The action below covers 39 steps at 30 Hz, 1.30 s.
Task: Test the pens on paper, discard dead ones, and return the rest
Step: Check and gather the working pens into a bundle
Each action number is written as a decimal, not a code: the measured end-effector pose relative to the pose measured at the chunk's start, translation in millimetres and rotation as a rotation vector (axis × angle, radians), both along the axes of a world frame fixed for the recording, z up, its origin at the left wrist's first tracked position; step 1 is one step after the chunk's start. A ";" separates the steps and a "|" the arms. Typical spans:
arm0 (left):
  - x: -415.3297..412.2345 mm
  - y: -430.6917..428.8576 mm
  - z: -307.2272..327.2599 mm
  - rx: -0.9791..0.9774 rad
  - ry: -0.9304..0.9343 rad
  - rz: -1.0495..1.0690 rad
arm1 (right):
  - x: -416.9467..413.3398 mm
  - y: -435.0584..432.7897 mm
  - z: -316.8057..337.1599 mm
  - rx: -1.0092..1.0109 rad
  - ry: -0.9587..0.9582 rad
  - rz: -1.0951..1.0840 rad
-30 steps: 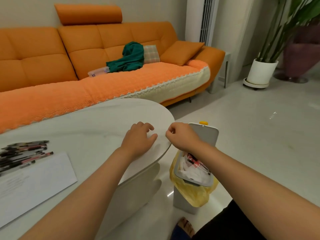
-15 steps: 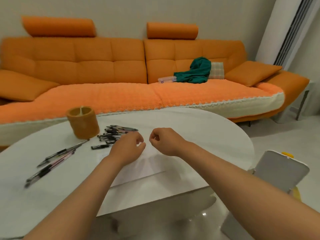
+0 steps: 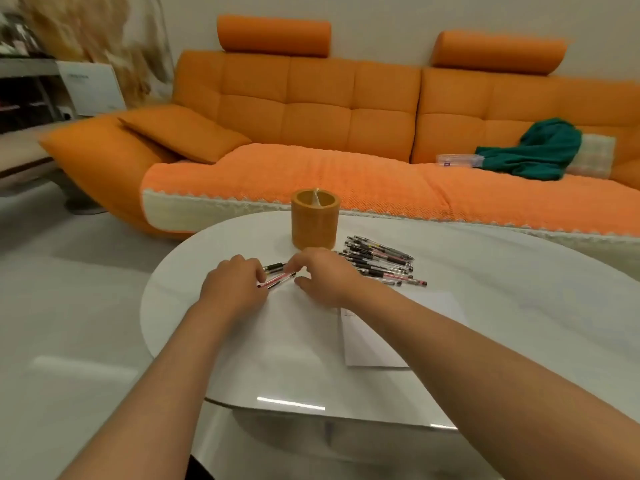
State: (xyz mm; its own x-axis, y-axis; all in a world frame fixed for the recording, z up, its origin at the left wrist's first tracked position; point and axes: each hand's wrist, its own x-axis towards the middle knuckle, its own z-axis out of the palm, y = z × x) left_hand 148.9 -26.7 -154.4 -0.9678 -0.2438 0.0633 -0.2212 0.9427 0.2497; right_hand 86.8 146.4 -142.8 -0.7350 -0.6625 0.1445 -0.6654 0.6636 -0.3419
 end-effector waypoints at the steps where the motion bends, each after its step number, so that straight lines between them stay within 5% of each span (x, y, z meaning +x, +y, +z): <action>1: 2.0 -7.1 -2.1 0.025 -0.025 0.006 | -1.2 -9.9 -3.6 0.003 0.015 0.021; 14: 11.8 -17.0 -3.7 -0.009 0.054 -0.118 | -2.5 -31.7 -26.2 0.060 0.141 0.172; 21: 11.8 -4.5 6.6 0.135 0.067 -0.151 | 2.5 -1.5 -7.1 -0.037 -0.025 0.036; 39: -32.4 104.1 5.4 0.200 0.043 -0.429 | -13.0 127.8 -16.4 -0.013 0.094 -0.088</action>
State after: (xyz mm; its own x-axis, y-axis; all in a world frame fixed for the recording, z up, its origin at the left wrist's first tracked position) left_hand 116.5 77.5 -149.1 -0.9813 0.1656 0.0978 0.1918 0.8794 0.4357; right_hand 73.8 274.2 -159.2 -0.7731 -0.5933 0.2242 -0.6342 0.7169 -0.2897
